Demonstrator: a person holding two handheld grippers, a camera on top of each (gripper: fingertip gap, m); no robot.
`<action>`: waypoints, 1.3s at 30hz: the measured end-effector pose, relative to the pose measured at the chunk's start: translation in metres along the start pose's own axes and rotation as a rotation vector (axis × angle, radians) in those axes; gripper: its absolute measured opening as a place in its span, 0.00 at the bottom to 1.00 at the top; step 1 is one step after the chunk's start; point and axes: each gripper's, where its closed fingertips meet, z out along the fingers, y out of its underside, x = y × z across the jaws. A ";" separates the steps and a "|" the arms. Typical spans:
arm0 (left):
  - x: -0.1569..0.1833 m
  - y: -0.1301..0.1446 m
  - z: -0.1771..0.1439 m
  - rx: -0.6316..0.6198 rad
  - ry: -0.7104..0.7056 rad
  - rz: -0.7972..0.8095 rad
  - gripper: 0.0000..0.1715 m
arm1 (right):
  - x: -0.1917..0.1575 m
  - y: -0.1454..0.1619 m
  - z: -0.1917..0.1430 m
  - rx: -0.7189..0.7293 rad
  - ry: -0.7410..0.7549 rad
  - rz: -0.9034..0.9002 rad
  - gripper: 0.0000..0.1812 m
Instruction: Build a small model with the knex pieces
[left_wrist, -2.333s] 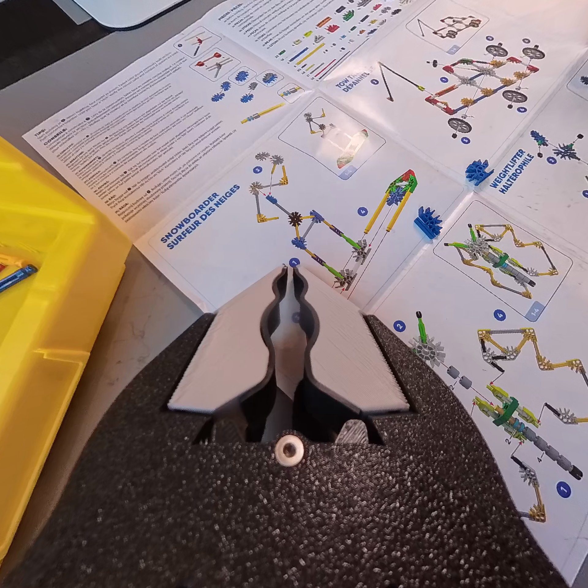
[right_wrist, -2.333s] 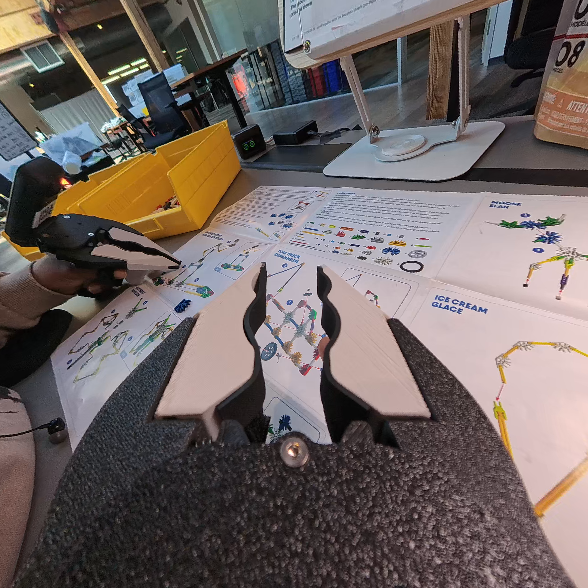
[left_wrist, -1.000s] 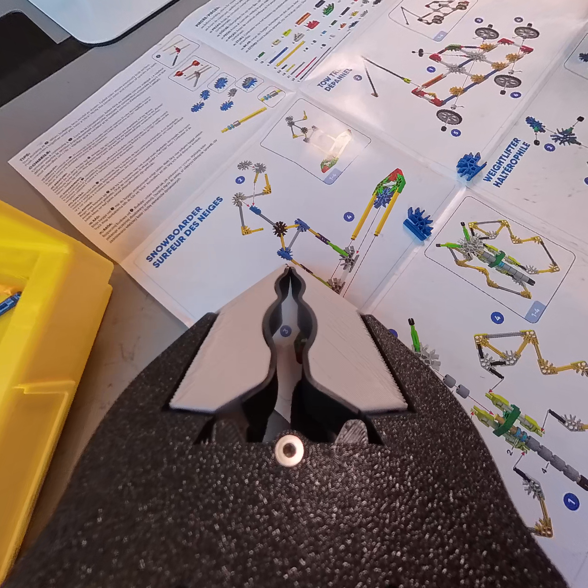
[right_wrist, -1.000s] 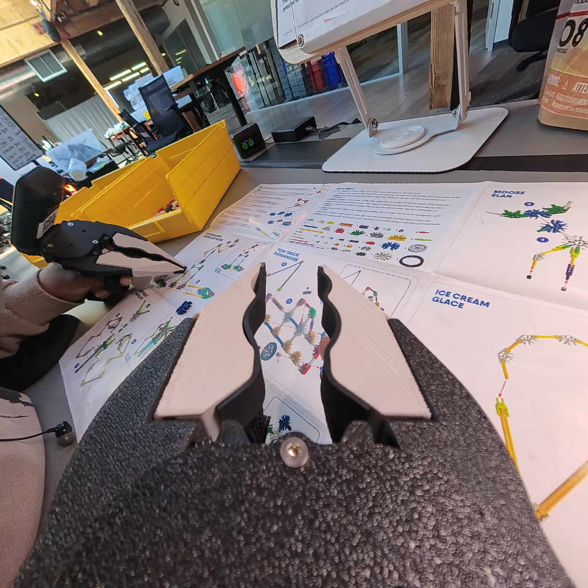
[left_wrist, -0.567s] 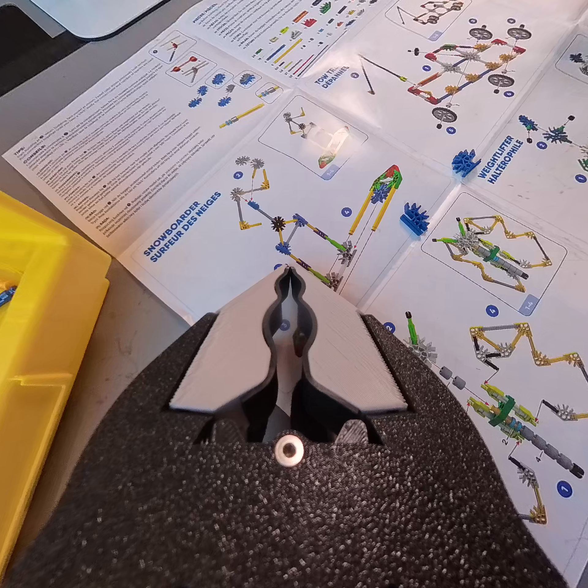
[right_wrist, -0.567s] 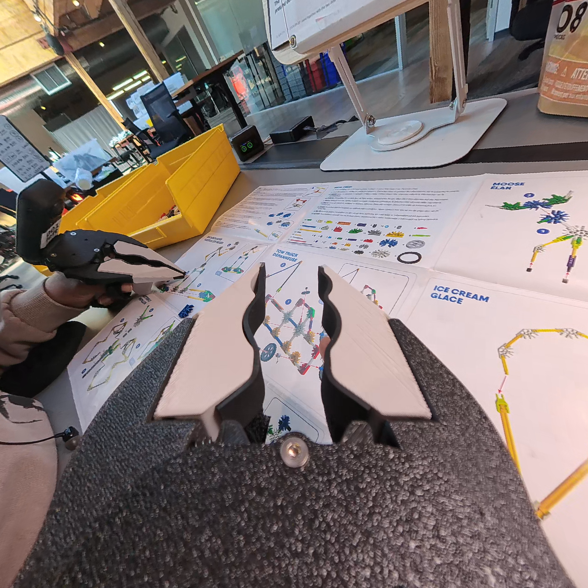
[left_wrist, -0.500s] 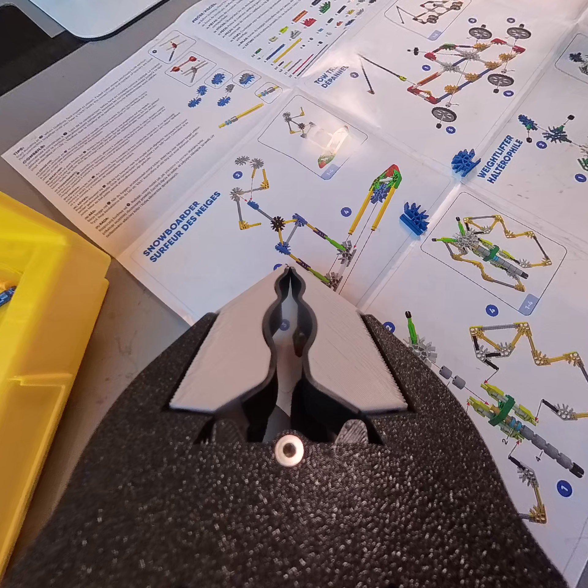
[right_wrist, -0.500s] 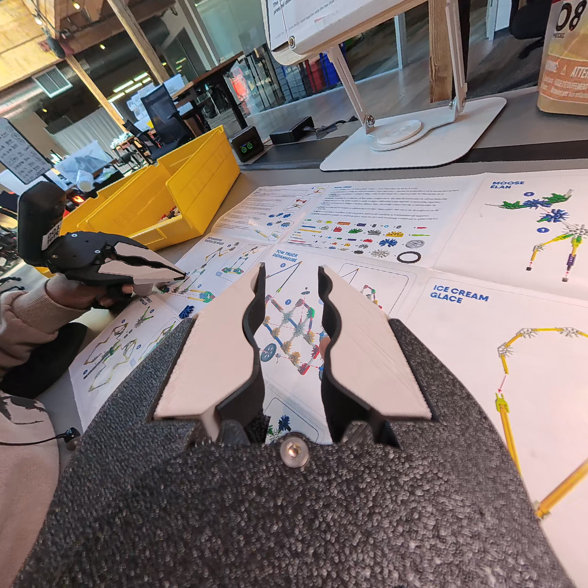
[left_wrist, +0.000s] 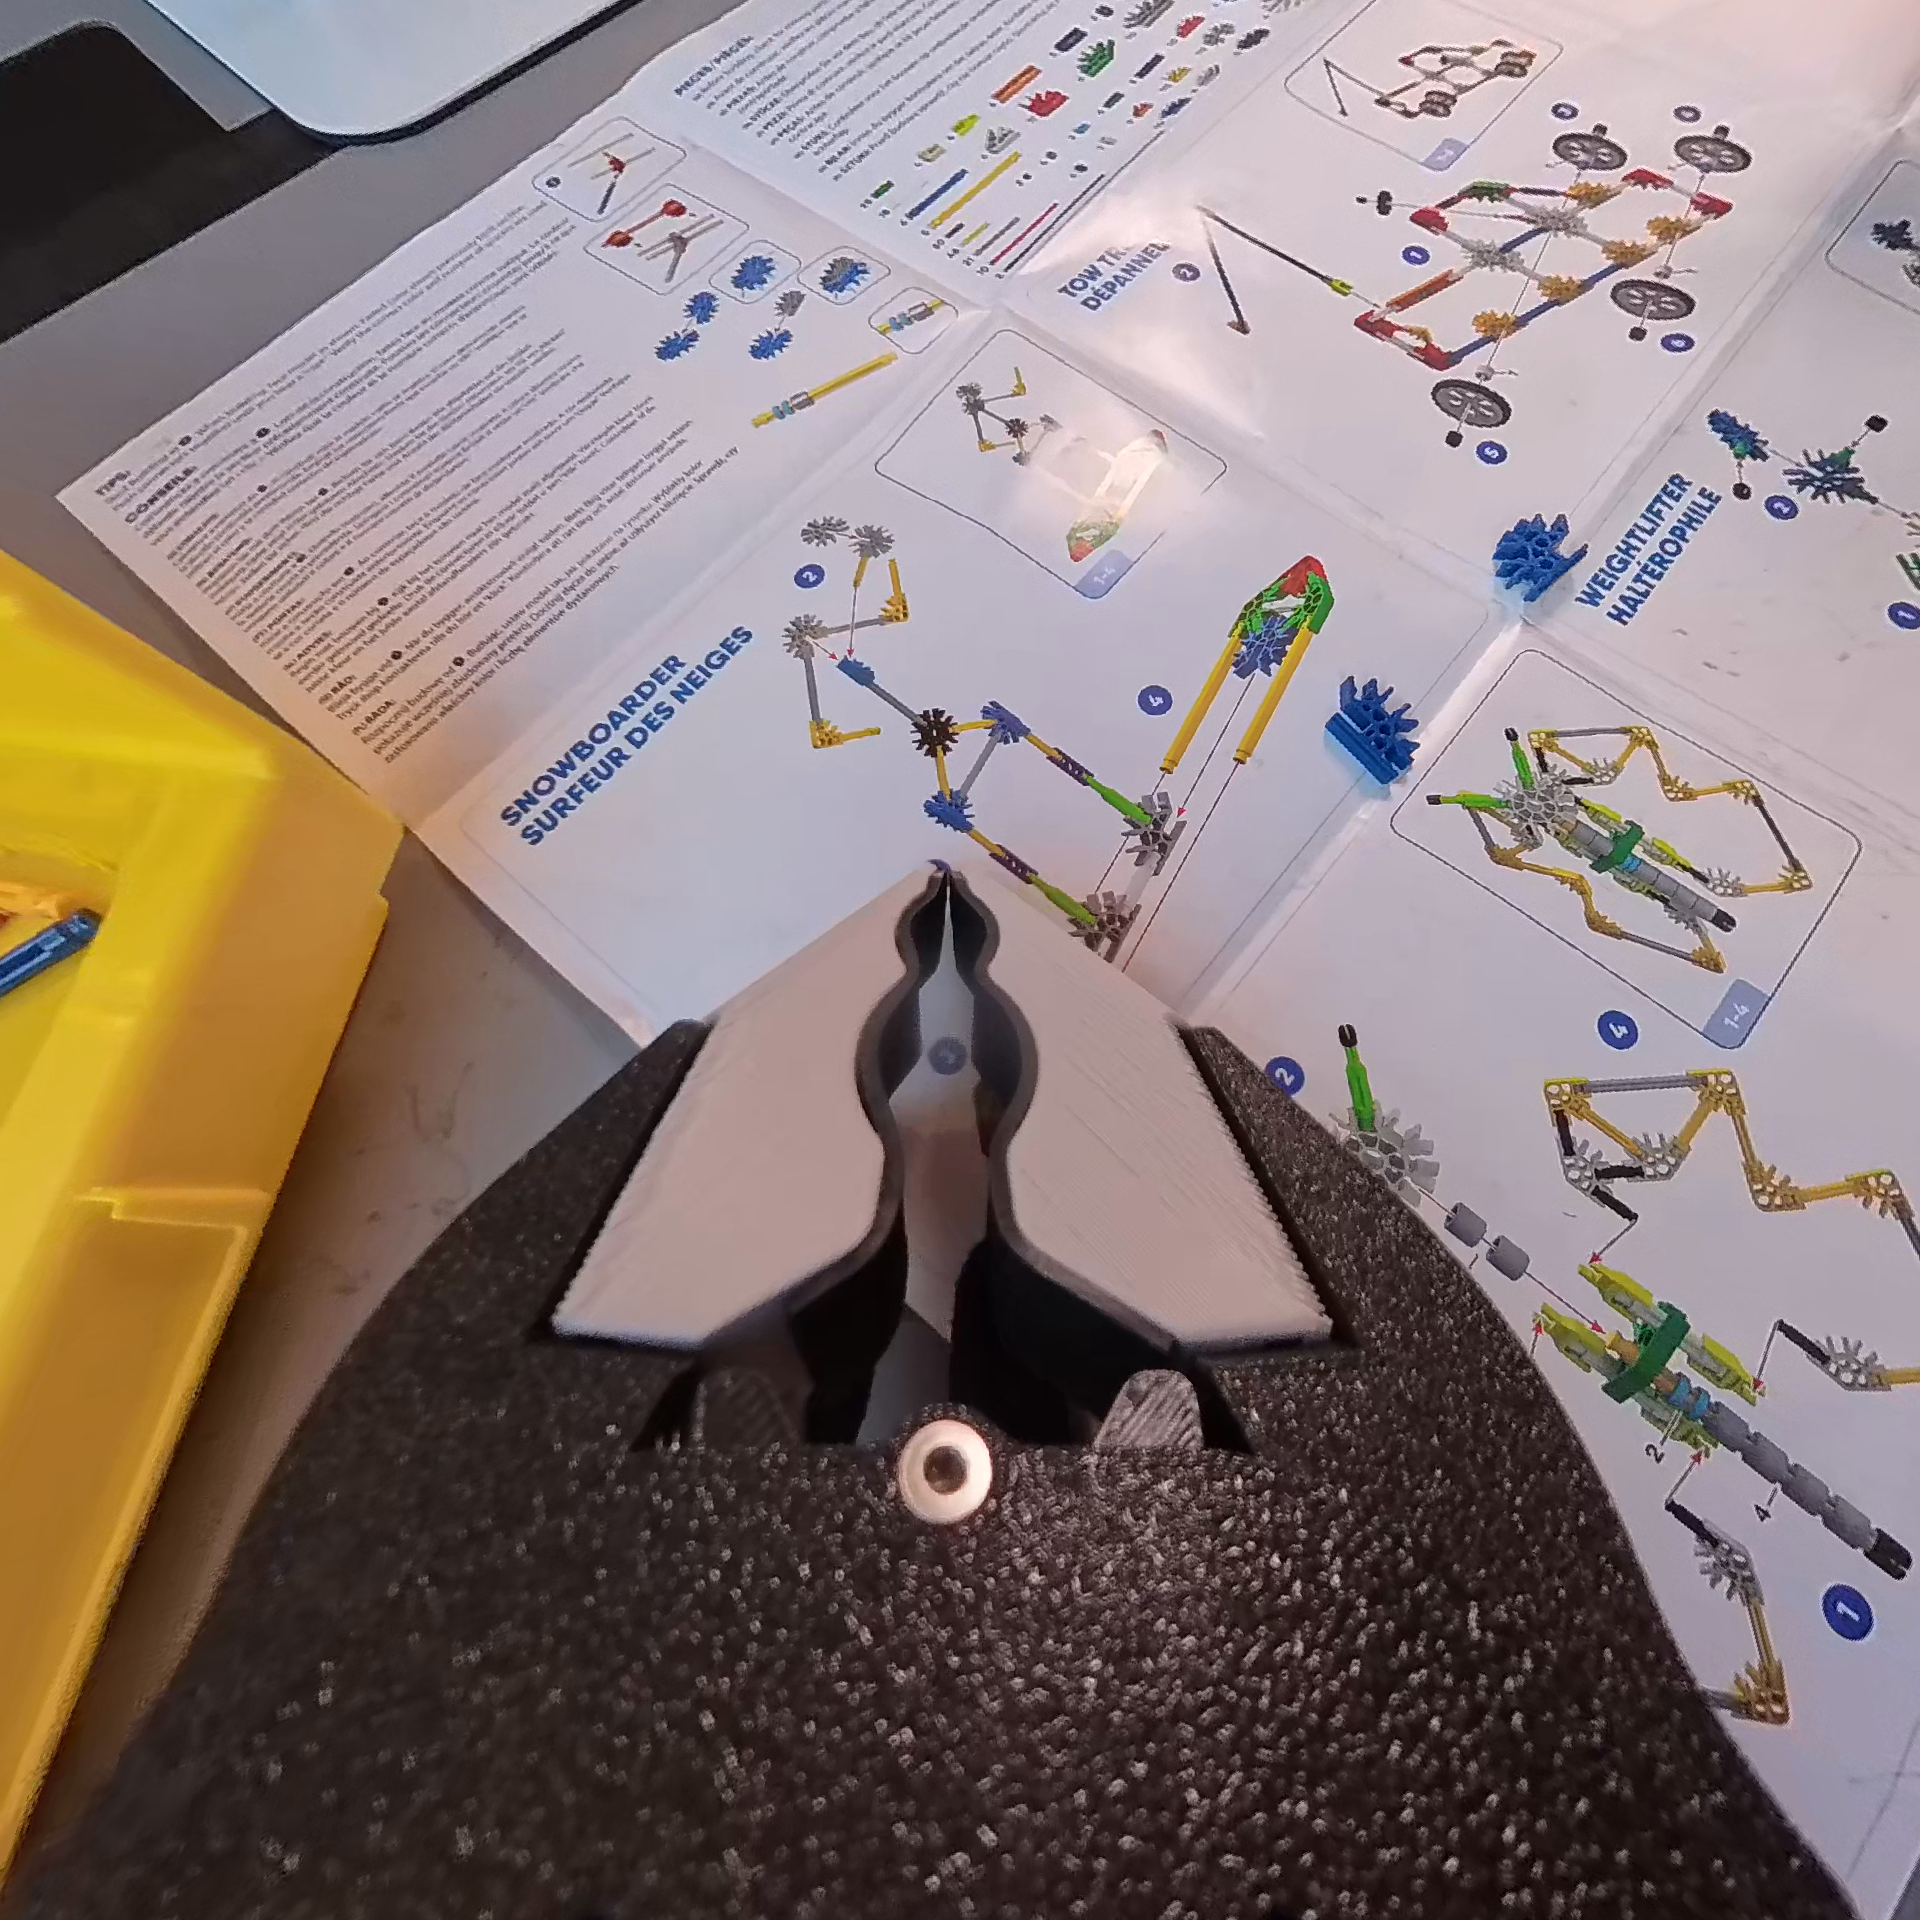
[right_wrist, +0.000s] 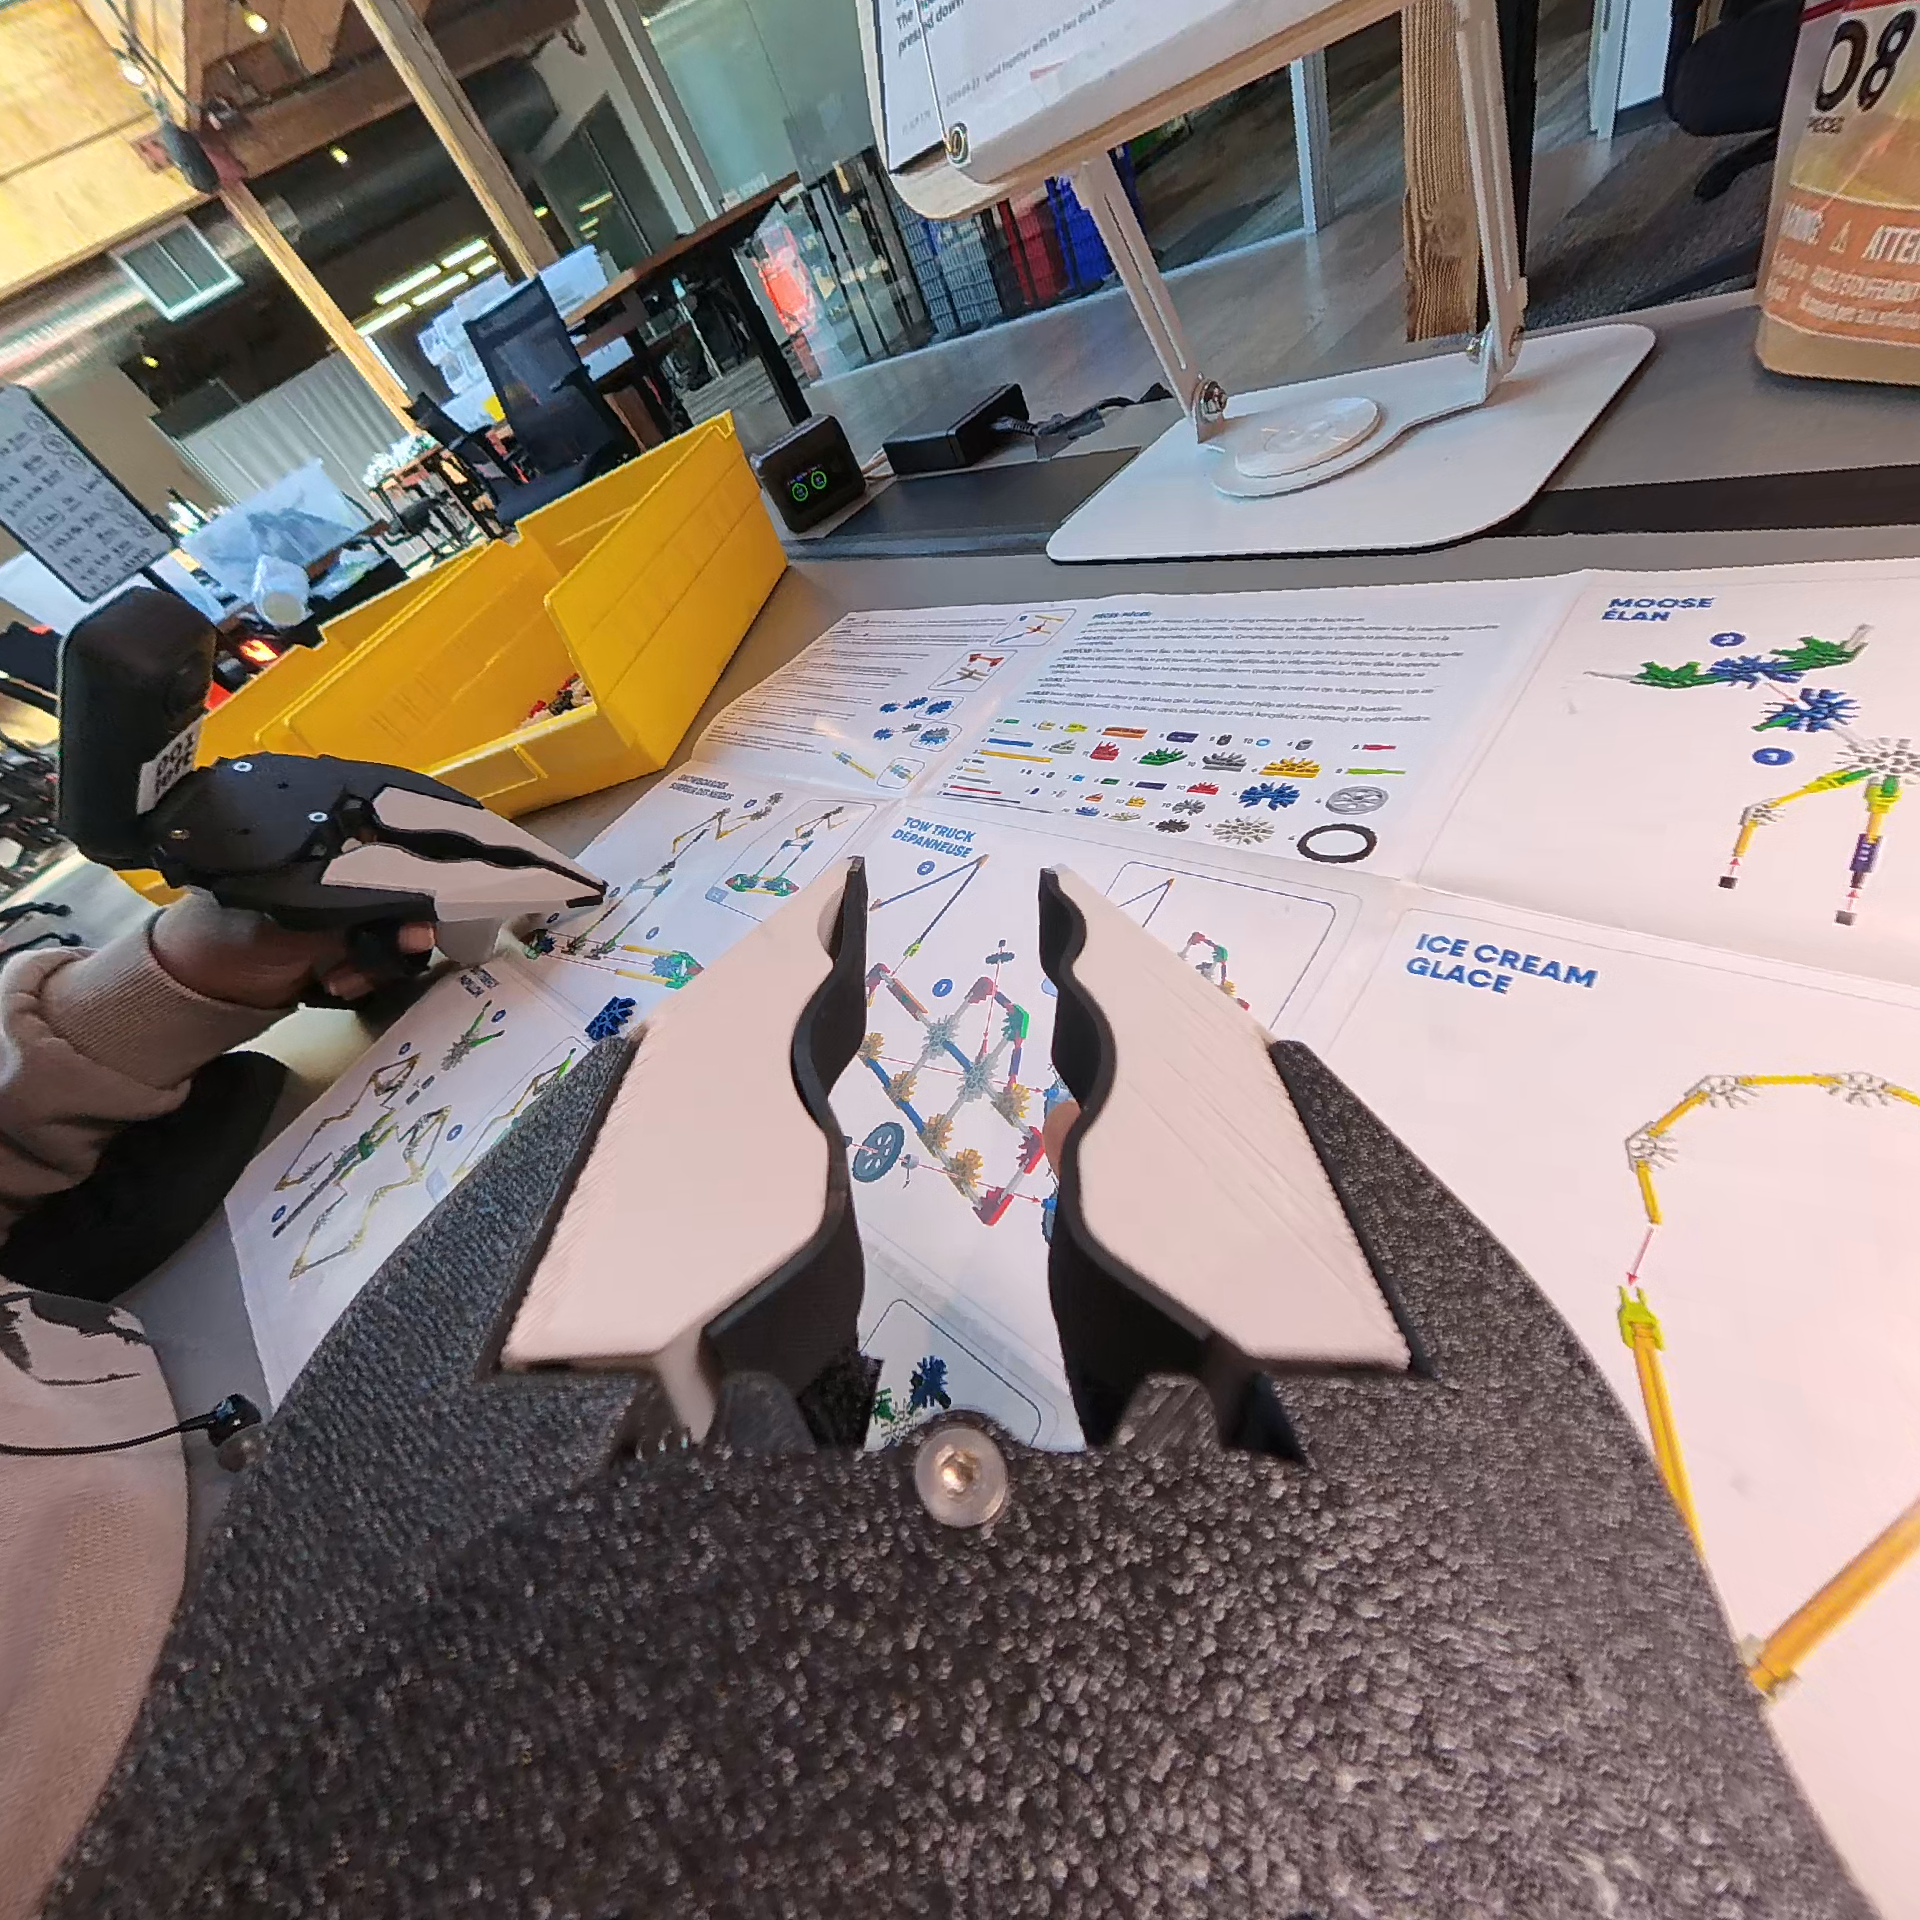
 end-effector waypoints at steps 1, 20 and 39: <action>-0.002 -0.001 -0.001 0.006 -0.006 -0.009 0.01 | 0.000 0.000 0.000 0.000 0.000 -0.001 0.17; -0.018 -0.020 -0.017 0.156 -0.046 -0.101 0.17 | -0.025 0.004 0.001 -0.039 0.023 -0.210 0.18; -0.047 -0.013 -0.024 0.138 -0.283 -0.121 0.17 | 0.213 -0.100 -0.190 -0.442 0.583 -0.546 0.16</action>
